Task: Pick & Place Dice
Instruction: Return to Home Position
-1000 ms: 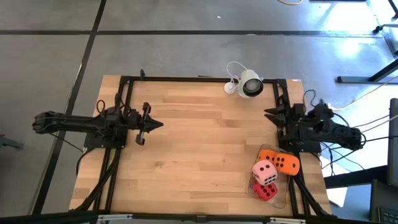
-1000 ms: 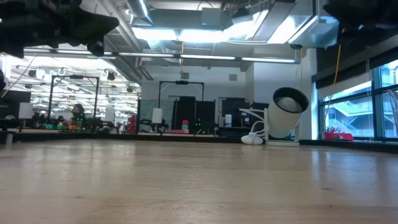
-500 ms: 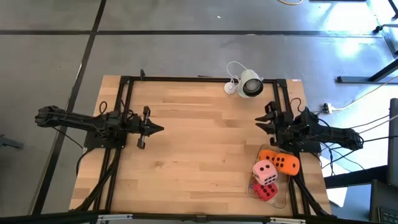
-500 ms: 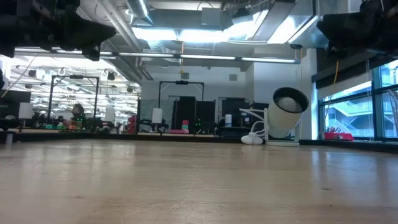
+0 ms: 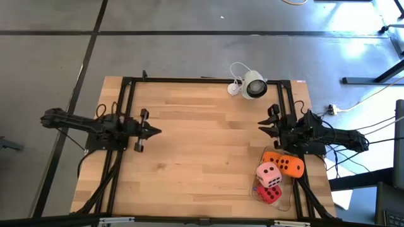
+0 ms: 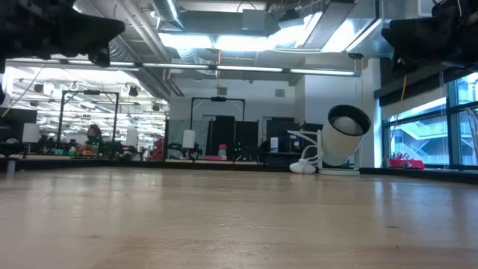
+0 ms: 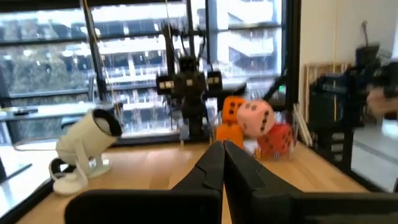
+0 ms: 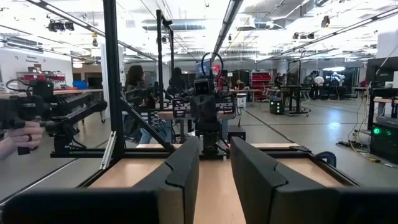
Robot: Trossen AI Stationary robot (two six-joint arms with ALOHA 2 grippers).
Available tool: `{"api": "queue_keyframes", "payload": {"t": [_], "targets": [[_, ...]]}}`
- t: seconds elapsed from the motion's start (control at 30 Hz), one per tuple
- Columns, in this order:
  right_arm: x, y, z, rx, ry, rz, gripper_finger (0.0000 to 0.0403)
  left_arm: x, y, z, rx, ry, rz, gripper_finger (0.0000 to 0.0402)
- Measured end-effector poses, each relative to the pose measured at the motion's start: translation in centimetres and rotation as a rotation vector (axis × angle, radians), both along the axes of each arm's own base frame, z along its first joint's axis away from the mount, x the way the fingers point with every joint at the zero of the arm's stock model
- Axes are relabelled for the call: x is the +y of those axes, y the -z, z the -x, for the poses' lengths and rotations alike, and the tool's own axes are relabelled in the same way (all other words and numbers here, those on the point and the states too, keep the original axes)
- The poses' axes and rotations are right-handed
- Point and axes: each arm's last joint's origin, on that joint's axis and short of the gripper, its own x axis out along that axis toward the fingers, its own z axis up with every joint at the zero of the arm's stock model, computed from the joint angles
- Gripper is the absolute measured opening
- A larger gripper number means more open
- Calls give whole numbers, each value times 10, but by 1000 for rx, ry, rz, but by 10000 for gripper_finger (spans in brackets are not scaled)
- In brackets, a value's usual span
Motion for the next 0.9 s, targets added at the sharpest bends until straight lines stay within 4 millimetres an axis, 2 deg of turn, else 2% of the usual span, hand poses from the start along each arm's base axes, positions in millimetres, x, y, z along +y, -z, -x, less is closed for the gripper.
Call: {"api": "queue_keyframes", "payload": {"t": [0.07, 0.33, 0.53, 0.77, 0.9], "targets": [[0, 0, 0, 1, 0, 0, 94, 0, 6, 4, -22, 2, 17, 2], [0, 2, 0, 17, 1, -1, 94, 1, 5, 16, -58, 33, 96, 3], [0, 5, -1, 56, -8, -60, 94, 0, 10, 15, -8, 48, 106, 6], [0, 8, -2, 102, -31, -185, 94, -5, 15, 14, 44, 229, 72, 6], [0, 8, -2, 100, -31, -182, 94, -5, 14, 15, 29, 219, 67, 6]]}}
